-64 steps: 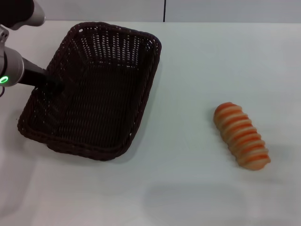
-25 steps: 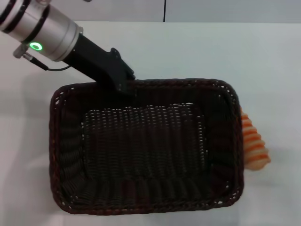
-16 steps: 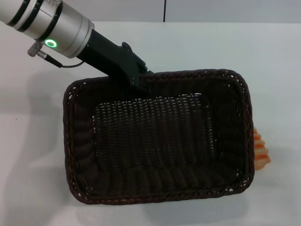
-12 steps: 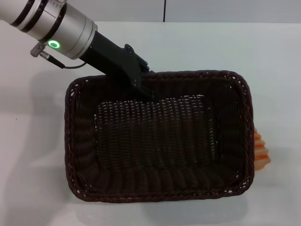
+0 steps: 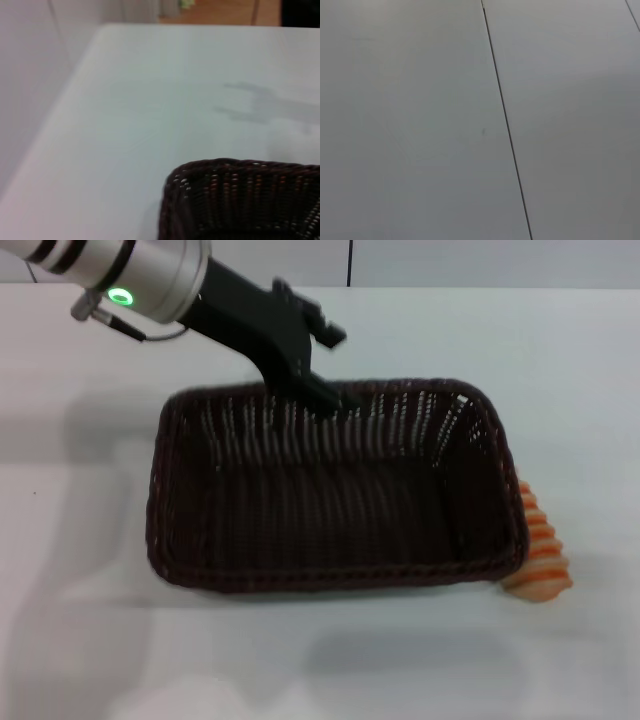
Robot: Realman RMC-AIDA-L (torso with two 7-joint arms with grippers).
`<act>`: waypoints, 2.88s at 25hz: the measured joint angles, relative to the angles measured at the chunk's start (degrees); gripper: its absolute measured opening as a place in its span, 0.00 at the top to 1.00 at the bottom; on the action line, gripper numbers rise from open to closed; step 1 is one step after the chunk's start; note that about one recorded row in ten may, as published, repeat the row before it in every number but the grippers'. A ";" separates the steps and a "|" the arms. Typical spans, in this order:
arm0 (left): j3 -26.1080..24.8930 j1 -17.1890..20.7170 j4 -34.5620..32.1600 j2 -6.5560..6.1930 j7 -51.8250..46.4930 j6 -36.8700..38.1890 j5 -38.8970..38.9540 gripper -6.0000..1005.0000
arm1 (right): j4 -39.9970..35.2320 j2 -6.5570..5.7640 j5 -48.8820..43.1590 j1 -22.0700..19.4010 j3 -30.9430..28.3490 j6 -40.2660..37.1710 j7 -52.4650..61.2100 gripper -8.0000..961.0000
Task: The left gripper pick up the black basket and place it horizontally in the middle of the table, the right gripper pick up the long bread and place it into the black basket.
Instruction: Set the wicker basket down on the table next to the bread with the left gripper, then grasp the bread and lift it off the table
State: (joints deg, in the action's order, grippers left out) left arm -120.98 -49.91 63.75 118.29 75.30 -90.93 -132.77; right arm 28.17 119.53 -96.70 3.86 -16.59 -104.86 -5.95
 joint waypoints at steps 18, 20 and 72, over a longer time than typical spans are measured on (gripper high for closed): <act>50.60 43.32 26.05 -0.22 17.14 119.90 14.08 0.19 | -1.07 -0.02 0.02 -0.17 4.84 1.05 -0.11 0.13; 53.29 44.51 20.37 -0.08 9.24 132.23 3.82 0.19 | -1.15 -0.10 0.00 0.04 5.68 1.86 -0.12 0.13; 29.00 34.39 -47.13 -0.34 -86.23 167.65 -31.48 0.19 | -0.89 0.02 1.00 8.03 15.74 36.23 -0.21 0.13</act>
State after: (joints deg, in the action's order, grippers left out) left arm -91.98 -15.52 16.63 117.95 -10.94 76.72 -164.25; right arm 27.28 119.55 -95.70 11.89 -0.85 -68.62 -6.16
